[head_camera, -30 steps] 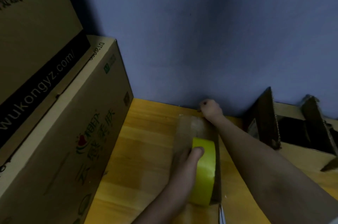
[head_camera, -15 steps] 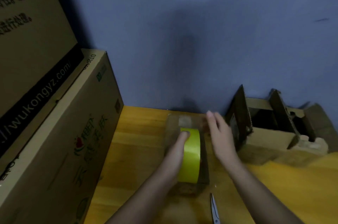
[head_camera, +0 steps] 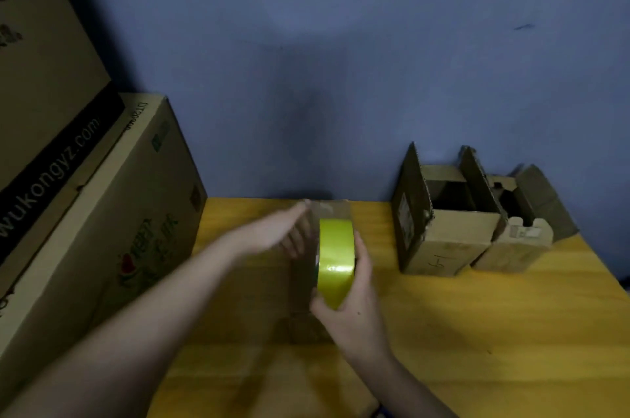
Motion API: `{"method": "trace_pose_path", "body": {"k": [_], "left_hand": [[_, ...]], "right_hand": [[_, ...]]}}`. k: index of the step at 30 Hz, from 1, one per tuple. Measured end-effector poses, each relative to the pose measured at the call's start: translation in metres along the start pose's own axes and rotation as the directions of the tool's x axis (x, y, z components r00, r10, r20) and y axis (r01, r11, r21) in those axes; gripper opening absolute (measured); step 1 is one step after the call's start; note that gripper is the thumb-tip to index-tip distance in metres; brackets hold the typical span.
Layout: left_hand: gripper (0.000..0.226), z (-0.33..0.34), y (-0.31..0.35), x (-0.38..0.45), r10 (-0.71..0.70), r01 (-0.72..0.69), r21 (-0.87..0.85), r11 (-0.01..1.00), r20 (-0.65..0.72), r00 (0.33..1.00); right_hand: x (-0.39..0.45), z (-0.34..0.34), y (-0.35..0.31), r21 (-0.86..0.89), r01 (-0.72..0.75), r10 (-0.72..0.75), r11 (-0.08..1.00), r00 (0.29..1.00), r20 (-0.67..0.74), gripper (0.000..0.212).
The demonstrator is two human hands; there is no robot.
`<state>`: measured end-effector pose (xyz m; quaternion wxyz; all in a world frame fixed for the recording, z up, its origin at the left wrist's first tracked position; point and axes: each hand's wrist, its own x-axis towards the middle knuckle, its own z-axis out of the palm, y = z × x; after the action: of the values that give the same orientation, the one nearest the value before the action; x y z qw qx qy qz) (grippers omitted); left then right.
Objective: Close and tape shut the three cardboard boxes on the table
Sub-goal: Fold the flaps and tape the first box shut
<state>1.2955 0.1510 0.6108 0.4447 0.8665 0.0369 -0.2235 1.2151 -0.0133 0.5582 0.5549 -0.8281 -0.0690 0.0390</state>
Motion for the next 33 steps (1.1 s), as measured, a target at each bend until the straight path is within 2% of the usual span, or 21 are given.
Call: {"method": "trace_pose_path", "body": {"k": [1, 2, 3, 4, 5, 6, 7, 10, 12, 15, 18, 22, 24, 26, 28, 31, 33], "left_hand": [[0.035, -0.013, -0.005, 0.011, 0.077, -0.057, 0.322, 0.945, -0.05, 0.996], [0.04, -0.023, -0.012, 0.023, 0.156, -0.093, 0.637, 0.765, -0.043, 0.987], [0.066, -0.03, -0.018, 0.035, 0.214, -0.131, 0.848, 0.514, 0.021, 0.977], [0.086, -0.034, -0.019, 0.042, 0.221, -0.188, 0.944, 0.271, 0.129, 0.967], [0.094, -0.035, -0.019, 0.051, 0.216, -0.248, 0.965, 0.084, 0.225, 0.95], [0.095, -0.033, -0.018, 0.059, 0.211, -0.292, 0.956, -0.02, 0.29, 0.933], [0.096, -0.029, -0.019, 0.07, 0.198, -0.334, 0.941, -0.063, 0.339, 0.92], [0.119, -0.017, -0.032, 0.096, 0.154, -0.373, 0.922, -0.105, 0.386, 0.91], [0.131, -0.01, -0.042, 0.104, 0.163, -0.374, 0.926, -0.056, 0.378, 0.911], [0.128, -0.005, -0.052, 0.104, 0.216, -0.363, 0.93, 0.06, 0.343, 0.914], [0.116, 0.001, -0.064, 0.094, 0.272, -0.318, 0.943, 0.092, 0.284, 0.92], [0.105, 0.024, -0.076, 0.074, 0.263, -0.174, 0.953, 0.249, 0.107, 0.959], [0.112, 0.039, -0.075, 0.064, 0.217, -0.087, 0.945, 0.315, 0.017, 0.976], [0.125, 0.045, -0.072, 0.059, 0.201, -0.029, 0.951, 0.308, -0.036, 0.979], [0.138, 0.044, -0.067, 0.059, 0.246, -0.032, 0.971, 0.237, -0.028, 0.969], [0.146, 0.028, -0.059, 0.068, 0.323, -0.122, 0.984, 0.13, 0.074, 0.944], [0.147, 0.018, -0.055, 0.077, 0.348, -0.251, 0.955, 0.16, 0.184, 0.919]], "right_hand": [[-0.001, 0.0, -0.001, -0.005, -0.004, 0.004, 1.0, 1.0, 0.004, 0.102], [-0.002, 0.0, -0.001, -0.015, -0.001, 0.001, 1.0, 1.0, 0.009, 0.102], [-0.003, 0.001, -0.001, -0.023, -0.001, 0.001, 1.0, 1.0, 0.015, 0.102], [-0.004, 0.001, 0.0, -0.018, -0.005, 0.005, 1.0, 1.0, 0.023, 0.102], [-0.004, 0.001, 0.0, -0.006, -0.017, 0.017, 1.0, 0.999, 0.03, 0.104], [-0.004, 0.001, 0.0, 0.007, -0.028, 0.028, 1.0, 0.999, 0.04, 0.104], [-0.004, 0.001, -0.001, 0.017, -0.04, 0.039, 0.999, 0.998, 0.047, 0.104], [-0.002, 0.001, -0.002, 0.037, -0.052, 0.05, 0.998, 0.998, 0.05, 0.102], [-0.001, 0.0, 0.0, 0.041, -0.055, 0.053, 0.998, 0.998, 0.047, 0.101], [0.001, -0.005, 0.003, 0.064, -0.058, 0.055, 0.996, 0.997, 0.049, 0.1], [0.004, -0.012, 0.002, 0.07, -0.046, 0.043, 0.997, 0.998, 0.05, 0.096], [0.012, -0.03, 0.003, 0.031, -0.053, 0.053, 0.998, 0.999, 0.001, 0.074], [0.014, -0.042, 0.003, -0.018, -0.056, 0.056, 0.998, 0.998, 0.0, 0.066], [0.015, -0.05, 0.004, -0.039, -0.056, 0.057, 0.998, 0.998, 0.023, 0.061], [0.014, -0.055, 0.004, -0.057, -0.052, 0.055, 0.997, 0.997, 0.054, 0.06], [0.015, -0.056, 0.005, -0.07, -0.038, 0.042, 0.997, 0.997, 0.068, 0.063], [0.015, -0.057, 0.005, -0.065, -0.033, 0.037, 0.997, 0.997, 0.061, 0.063]]}}
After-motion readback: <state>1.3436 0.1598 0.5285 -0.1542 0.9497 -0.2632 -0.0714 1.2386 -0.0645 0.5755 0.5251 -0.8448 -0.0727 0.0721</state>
